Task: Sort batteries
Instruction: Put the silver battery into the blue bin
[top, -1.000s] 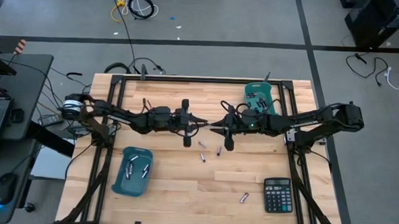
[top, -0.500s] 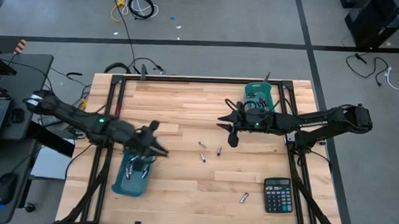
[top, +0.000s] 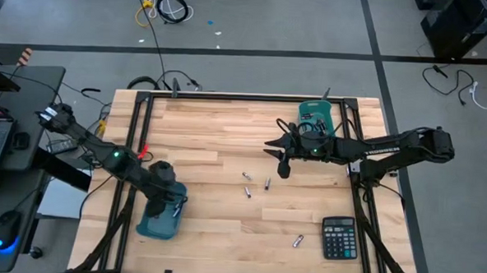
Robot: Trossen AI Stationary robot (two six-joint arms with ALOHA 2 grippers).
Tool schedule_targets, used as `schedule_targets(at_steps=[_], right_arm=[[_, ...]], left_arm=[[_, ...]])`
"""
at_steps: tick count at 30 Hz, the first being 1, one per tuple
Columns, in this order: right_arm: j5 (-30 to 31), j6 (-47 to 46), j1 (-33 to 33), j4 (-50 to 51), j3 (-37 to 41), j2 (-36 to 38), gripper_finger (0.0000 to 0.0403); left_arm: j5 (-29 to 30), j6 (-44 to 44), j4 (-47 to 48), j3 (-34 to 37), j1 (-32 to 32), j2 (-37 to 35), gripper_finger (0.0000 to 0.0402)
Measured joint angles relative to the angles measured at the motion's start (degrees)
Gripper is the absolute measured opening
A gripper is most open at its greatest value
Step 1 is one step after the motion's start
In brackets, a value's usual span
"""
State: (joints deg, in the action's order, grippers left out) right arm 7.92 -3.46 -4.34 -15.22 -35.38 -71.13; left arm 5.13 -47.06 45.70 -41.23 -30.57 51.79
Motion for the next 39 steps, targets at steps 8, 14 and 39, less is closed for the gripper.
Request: schedule_targets(at_steps=[8, 14, 39], right_arm=[[0.00, 0.00, 0.00, -2.10, 0.00, 0.00, 0.0101], [0.00, 0.00, -0.01, -1.88, 0.00, 0.00, 0.0102], [2.16, -5.27, -1.42, 19.32, -6.90, 0.02, 0.0099]], left_arm=[[1.20, -8.73, 2.89, 0.00, 0.18, 2.67, 0.0033], [1.63, -8.88, 3.14, 0.00, 0.18, 5.53, 0.0062], [24.36, 17.15, 2.46, -9.33, 0.20, 7.04, 0.0092]])
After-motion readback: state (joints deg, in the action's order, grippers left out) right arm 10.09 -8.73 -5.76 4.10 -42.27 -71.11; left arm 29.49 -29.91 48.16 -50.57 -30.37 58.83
